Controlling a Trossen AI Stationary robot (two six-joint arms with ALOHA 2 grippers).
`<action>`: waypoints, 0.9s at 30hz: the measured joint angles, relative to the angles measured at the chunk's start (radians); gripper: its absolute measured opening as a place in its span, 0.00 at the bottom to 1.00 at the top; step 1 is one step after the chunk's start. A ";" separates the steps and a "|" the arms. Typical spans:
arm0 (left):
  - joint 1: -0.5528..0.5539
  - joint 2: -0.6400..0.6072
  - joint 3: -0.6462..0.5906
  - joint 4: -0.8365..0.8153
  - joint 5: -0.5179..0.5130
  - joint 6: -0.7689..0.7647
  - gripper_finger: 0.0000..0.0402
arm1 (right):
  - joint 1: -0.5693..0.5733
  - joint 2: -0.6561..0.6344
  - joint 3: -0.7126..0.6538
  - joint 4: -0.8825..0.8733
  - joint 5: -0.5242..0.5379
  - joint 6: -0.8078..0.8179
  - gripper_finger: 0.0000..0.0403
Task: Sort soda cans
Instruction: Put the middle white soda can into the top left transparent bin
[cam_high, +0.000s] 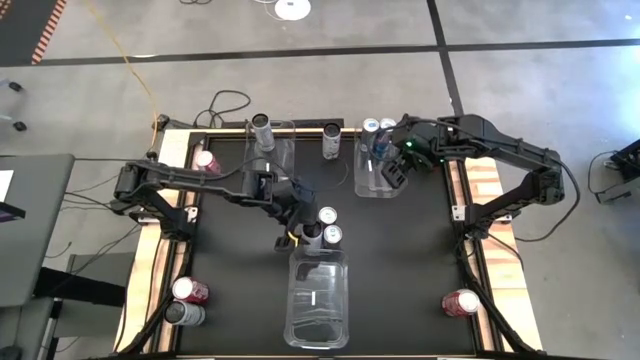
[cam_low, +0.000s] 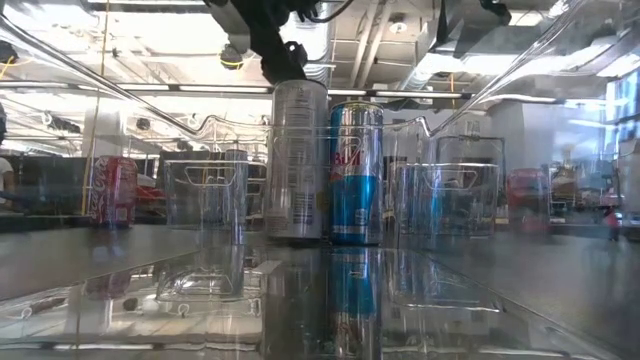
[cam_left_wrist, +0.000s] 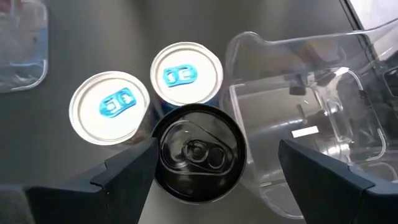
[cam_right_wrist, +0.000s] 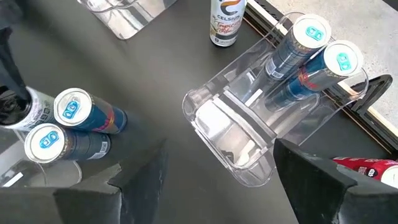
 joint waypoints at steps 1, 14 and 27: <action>-0.006 0.000 0.000 0.001 -0.006 0.000 0.82 | 0.000 0.000 0.000 0.000 0.000 0.000 0.77; -0.052 0.000 0.028 0.001 -0.100 0.063 0.82 | 0.000 0.000 0.000 0.002 0.000 0.000 0.77; -0.052 -0.001 -0.076 0.118 -0.102 0.035 0.82 | 0.000 0.000 0.000 0.002 -0.001 0.001 0.77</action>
